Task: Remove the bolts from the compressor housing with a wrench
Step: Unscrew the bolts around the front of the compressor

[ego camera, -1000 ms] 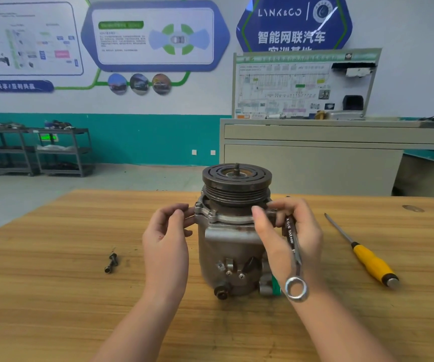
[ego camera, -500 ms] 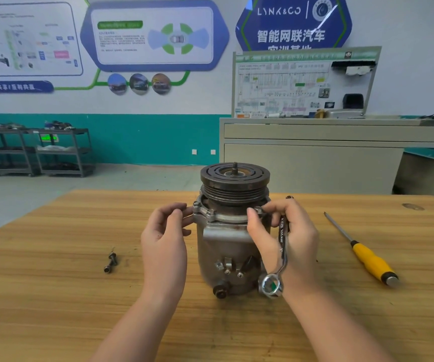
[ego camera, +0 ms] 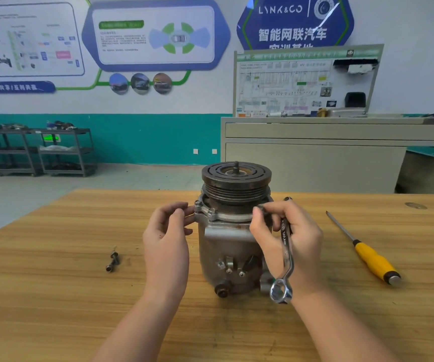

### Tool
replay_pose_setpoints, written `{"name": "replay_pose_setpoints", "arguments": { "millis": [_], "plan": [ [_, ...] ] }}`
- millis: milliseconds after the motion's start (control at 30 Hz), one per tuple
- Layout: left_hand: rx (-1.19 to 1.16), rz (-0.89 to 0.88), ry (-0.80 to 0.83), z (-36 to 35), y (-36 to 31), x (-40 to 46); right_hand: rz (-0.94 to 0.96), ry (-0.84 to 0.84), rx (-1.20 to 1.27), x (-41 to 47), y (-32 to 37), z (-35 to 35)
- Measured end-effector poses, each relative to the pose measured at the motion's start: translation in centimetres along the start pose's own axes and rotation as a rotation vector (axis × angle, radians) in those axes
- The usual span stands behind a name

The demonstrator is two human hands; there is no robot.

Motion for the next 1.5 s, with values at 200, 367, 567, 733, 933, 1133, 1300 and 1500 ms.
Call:
{"name": "replay_pose_setpoints", "arguments": {
  "millis": [200, 367, 567, 733, 933, 1133, 1300, 1500],
  "plan": [
    [0.357, -0.409, 0.146, -1.8, -2.2, -1.9, -0.031, 0.049, 0.047, 0.3, -0.2, -0.2],
    [0.378, -0.477, 0.221, -2.4, -2.3, -2.6, -0.146, 0.078, 0.095, 0.1, -0.9, -0.2],
    [0.399, -0.479, 0.158, -2.0, -2.2, -2.1, -0.047, 0.053, 0.066, 0.1, -0.1, 0.0],
    [0.365, -0.431, 0.144, -1.6, -1.8, -1.8, -0.132, 0.044, 0.114, 0.0, -0.4, 0.2],
    [0.361, -0.398, 0.137, -1.6, -1.7, -1.7, -0.067, 0.053, 0.030, -0.1, -0.2, 0.0],
    [0.355, -0.397, 0.138, -1.7, -1.9, -1.6, -0.087, 0.042, 0.020, 0.2, -0.3, 0.3],
    [0.363, -0.390, 0.143, -1.8, -1.8, -1.6, 0.060, 0.059, -0.127, 0.2, 0.3, 0.2],
    [0.365, -0.385, 0.147, -1.7, -1.7, -1.6, 0.149, 0.023, -0.232, 0.5, 0.9, 0.5]
  ]
}}
Point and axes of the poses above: each hand's wrist, its own x-axis towards the middle knuckle, its own z-axis out of the back of the hand, y = z × x, the point moved 6 cm from there along x, towards the middle knuckle, and after that the axes turned 2 degrees about -x, right-handed, at the moved point
